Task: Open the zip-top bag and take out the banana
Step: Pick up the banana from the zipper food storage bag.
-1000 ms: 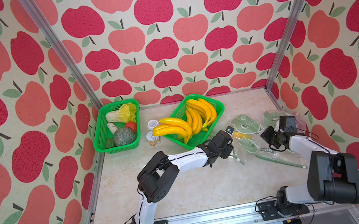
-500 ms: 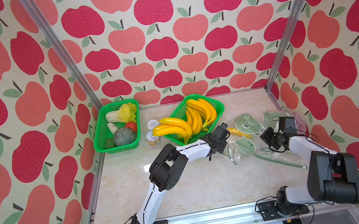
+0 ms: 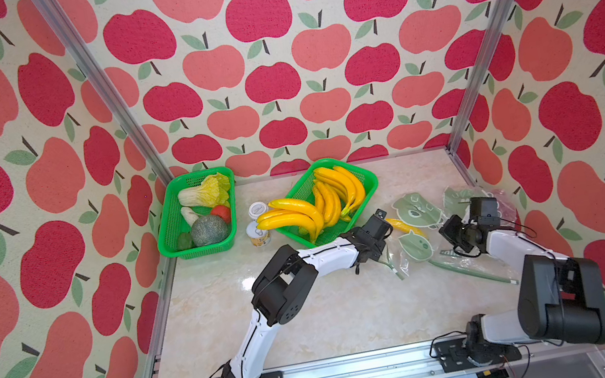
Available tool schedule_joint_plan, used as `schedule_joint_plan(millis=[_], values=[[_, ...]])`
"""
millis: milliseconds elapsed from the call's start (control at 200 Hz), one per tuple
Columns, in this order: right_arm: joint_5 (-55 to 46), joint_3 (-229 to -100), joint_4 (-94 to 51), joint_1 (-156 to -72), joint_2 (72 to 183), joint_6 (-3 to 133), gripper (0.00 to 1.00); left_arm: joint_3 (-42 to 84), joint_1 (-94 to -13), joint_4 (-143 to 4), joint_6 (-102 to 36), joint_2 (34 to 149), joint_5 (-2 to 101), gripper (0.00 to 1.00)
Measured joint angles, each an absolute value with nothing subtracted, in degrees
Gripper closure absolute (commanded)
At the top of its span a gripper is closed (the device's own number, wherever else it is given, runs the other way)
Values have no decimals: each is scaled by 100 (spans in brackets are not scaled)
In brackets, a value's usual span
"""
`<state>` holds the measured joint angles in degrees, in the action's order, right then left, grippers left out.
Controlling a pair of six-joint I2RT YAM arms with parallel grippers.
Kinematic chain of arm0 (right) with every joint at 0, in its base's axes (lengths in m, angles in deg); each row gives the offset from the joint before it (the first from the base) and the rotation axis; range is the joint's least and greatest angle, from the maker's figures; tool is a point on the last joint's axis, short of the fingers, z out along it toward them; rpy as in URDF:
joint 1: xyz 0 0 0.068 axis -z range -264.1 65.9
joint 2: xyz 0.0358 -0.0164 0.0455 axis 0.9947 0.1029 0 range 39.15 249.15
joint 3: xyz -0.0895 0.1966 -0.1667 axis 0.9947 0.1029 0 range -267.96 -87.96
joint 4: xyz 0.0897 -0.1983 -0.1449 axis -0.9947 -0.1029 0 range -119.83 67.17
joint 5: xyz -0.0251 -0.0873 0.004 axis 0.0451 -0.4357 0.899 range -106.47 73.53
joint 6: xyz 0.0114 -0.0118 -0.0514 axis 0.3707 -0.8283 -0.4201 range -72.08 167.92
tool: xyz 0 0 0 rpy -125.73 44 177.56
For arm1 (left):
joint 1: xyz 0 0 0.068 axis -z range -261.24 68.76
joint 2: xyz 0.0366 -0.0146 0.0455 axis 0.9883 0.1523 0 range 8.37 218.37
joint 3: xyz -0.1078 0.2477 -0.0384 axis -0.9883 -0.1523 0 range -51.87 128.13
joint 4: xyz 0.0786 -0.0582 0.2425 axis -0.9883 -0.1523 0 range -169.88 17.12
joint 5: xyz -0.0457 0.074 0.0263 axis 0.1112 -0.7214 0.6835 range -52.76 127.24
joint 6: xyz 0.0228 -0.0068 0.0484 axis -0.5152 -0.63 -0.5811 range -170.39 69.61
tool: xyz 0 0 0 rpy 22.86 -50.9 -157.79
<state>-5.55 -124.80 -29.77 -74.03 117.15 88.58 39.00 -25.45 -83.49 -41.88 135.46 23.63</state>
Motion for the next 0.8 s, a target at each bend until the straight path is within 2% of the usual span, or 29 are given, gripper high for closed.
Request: schedule_joint_plan(millis=[455, 800], values=[[-1115, -12644, -2968, -7510, 11254, 9313, 100, 2259, -2239, -8340, -3355, 12027, 2366, 98], [-1694, -12642, -2571, -8087, 10613, 9776, 100, 1726, -2020, -8334, -3028, 11671, 2575, 98]])
